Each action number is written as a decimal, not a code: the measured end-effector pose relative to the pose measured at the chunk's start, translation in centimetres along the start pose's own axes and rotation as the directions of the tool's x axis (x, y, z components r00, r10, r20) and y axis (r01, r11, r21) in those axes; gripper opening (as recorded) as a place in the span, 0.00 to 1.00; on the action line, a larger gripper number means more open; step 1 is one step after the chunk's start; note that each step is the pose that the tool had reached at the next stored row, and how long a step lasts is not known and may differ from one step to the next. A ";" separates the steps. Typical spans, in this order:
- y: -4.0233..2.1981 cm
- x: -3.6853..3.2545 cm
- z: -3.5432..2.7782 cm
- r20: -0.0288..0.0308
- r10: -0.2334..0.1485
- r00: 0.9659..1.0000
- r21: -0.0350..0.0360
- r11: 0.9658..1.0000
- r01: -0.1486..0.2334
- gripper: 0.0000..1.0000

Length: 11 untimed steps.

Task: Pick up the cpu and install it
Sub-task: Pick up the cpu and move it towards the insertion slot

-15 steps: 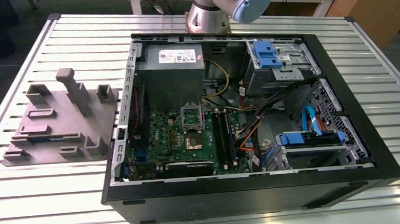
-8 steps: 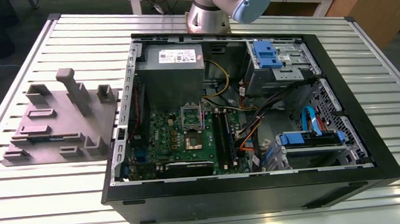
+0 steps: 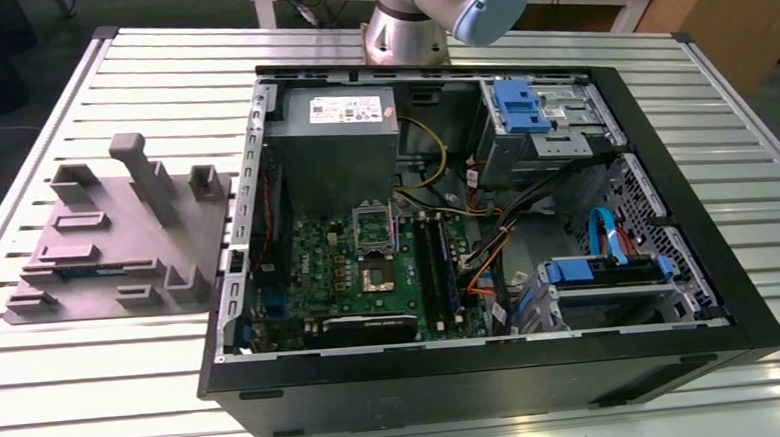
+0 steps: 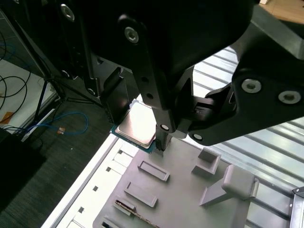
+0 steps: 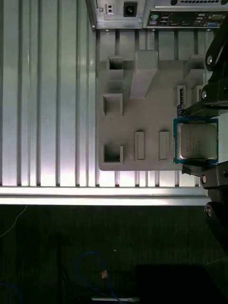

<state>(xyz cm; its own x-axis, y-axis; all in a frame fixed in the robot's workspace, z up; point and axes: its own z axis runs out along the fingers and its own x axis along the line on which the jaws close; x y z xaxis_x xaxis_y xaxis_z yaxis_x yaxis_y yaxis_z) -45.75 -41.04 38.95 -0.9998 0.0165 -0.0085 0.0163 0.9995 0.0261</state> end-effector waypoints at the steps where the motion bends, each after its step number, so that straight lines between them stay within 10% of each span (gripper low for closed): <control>1: 0.00 0.00 -0.10 0.000 0.000 1.000 0.000 1.000 0.000 0.47; 11: 0.02 -0.03 -0.62 0.000 0.000 1.000 0.000 1.000 0.000 0.47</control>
<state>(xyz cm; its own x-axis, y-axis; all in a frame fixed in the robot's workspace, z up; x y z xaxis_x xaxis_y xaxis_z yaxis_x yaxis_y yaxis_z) -45.72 -41.04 39.57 -0.9998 0.0165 -0.0084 0.0163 0.9995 0.0260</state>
